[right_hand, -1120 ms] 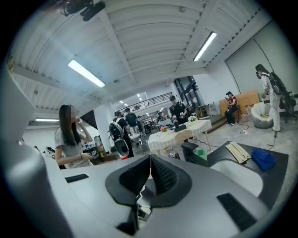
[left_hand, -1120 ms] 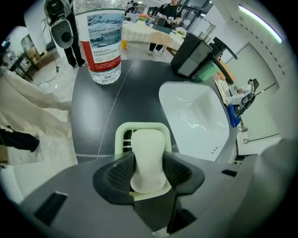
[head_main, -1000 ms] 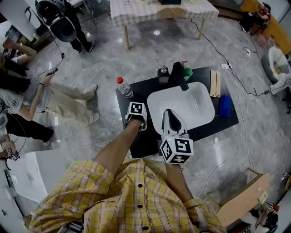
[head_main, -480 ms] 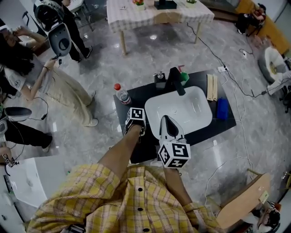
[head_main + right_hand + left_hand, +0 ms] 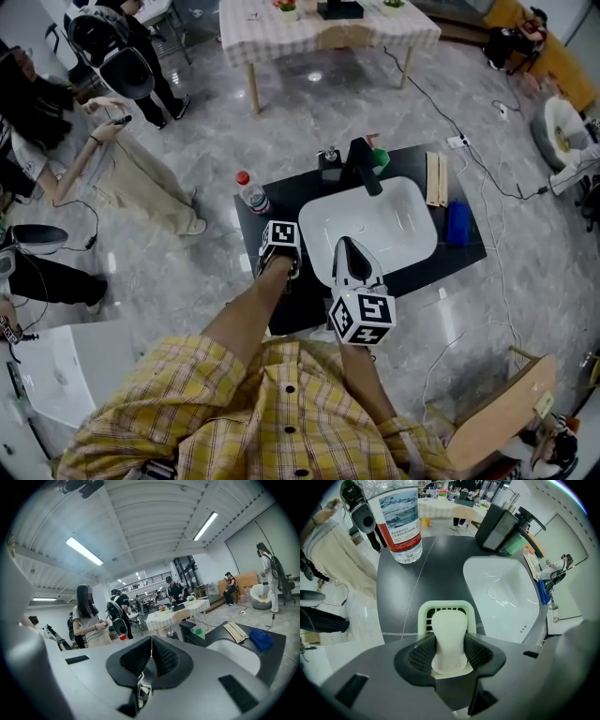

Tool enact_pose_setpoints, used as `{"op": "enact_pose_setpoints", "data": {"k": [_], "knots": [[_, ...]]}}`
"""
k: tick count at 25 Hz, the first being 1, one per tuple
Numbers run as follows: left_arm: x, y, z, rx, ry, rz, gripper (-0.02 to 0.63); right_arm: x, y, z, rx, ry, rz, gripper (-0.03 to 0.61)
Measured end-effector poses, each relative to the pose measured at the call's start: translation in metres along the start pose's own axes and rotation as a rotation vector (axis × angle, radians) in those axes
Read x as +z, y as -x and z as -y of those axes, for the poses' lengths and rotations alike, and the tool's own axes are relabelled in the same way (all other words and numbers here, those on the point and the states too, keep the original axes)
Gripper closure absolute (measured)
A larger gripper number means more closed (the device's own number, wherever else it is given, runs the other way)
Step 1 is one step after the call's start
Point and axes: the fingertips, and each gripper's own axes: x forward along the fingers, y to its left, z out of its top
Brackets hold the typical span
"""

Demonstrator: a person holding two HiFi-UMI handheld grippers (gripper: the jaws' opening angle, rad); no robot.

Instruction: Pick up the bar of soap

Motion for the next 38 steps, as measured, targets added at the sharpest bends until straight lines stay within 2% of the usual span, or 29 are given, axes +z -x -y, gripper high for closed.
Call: {"op": "enact_pose_setpoints", "data": {"k": [5, 11, 16, 23, 25, 27, 30, 38], "knots": [[0.002, 0.003, 0.003, -0.042, 0.013, 0.037, 0.419, -0.001, 0.003, -0.002, -0.001, 0.006, -0.001, 0.557], [-0.010, 0.000, 0.001, -0.059, 0.022, 0.043, 0.421, -0.005, 0.004, -0.009, 0.009, 0.016, -0.009, 0.557], [-0.004, 0.010, -0.005, -0.083, -0.025, 0.139, 0.423, -0.006, 0.005, -0.011, 0.011, 0.023, -0.008, 0.557], [-0.011, 0.024, 0.000, -0.152, -0.039, 0.231, 0.425, -0.009, 0.004, -0.020, 0.027, 0.047, -0.016, 0.557], [-0.007, 0.033, 0.006, -0.185, -0.058, 0.279, 0.425, -0.011, 0.005, -0.024, 0.029, 0.049, -0.020, 0.557], [-0.010, 0.045, 0.009, -0.212, -0.060, 0.318, 0.425, -0.014, 0.008, -0.029, 0.033, 0.054, -0.031, 0.557], [-0.015, 0.069, 0.006, -0.200, -0.048, 0.366, 0.426, -0.011, 0.010, -0.036, 0.042, 0.068, -0.033, 0.557], [-0.009, 0.131, 0.011, -0.245, -0.090, 0.576, 0.426, -0.011, 0.006, -0.050, 0.059, 0.096, -0.027, 0.557]]}}
